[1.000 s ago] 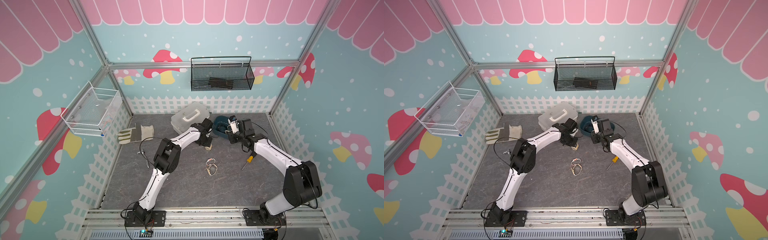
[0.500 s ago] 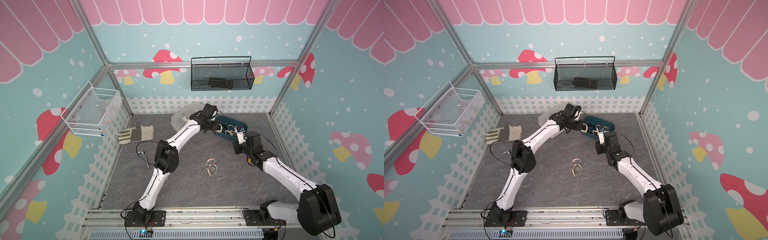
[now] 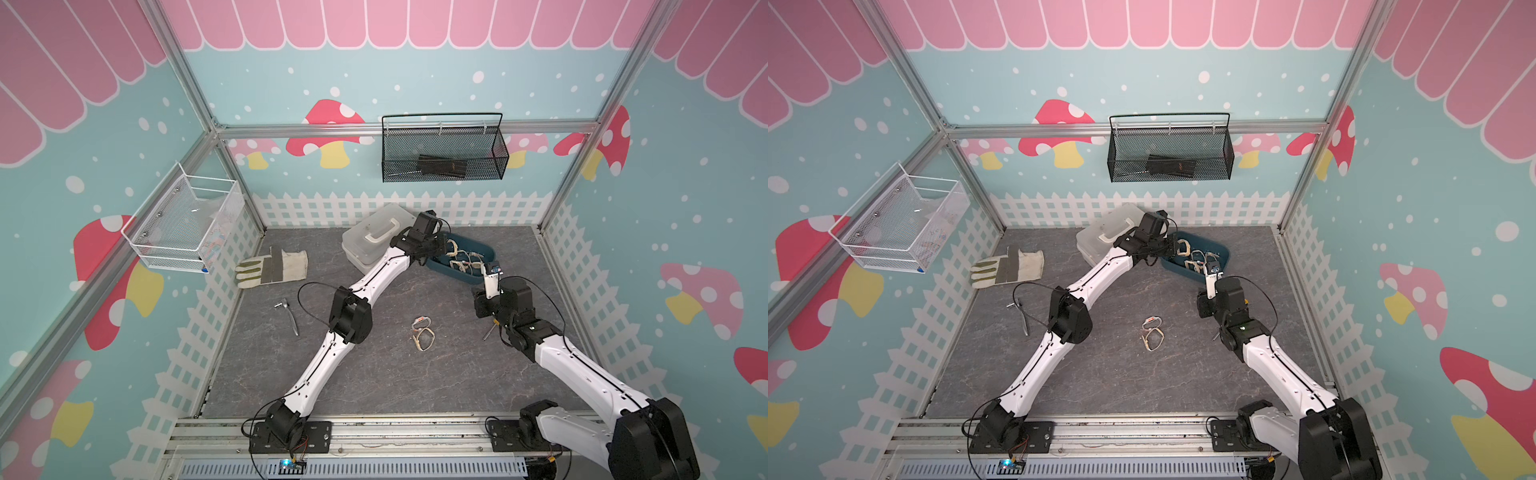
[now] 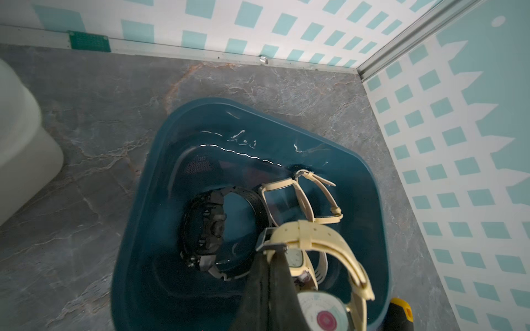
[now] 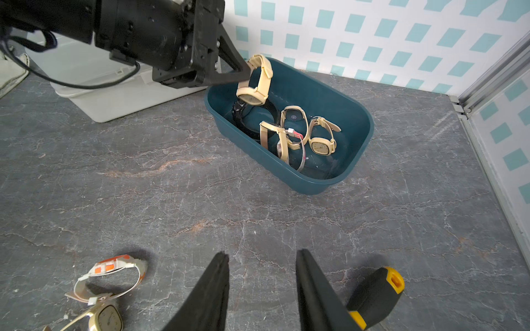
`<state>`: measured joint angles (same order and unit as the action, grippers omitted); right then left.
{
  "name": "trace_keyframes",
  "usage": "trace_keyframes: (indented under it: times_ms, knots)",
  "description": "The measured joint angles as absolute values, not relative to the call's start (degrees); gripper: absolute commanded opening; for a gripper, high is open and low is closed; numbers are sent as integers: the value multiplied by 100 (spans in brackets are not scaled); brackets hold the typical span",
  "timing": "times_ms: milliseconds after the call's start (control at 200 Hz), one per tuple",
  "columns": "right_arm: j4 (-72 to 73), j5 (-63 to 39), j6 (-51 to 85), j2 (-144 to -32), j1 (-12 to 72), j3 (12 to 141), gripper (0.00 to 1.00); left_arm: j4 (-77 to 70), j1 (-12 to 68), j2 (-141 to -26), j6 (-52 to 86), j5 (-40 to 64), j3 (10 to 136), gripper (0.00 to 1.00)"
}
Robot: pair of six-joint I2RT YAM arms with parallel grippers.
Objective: Put the watch into the storage box
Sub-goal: Place the watch in the storage box.
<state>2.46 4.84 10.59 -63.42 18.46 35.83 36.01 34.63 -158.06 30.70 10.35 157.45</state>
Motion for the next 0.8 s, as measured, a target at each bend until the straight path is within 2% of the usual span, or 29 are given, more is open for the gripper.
trace_keyframes:
  times_ms: [190,600,800]
  knots:
    - [309,434,1107,-6486,1887,3579,41,3483,3452,-15806,3131,965,15690,0]
    - [320,475,1085,-6504,2082,3577,42,3435,3336,-15806,3179,1103,15386,20]
    - [307,523,1026,-6508,2193,3577,43,3395,3267,-15806,3197,1273,15321,23]
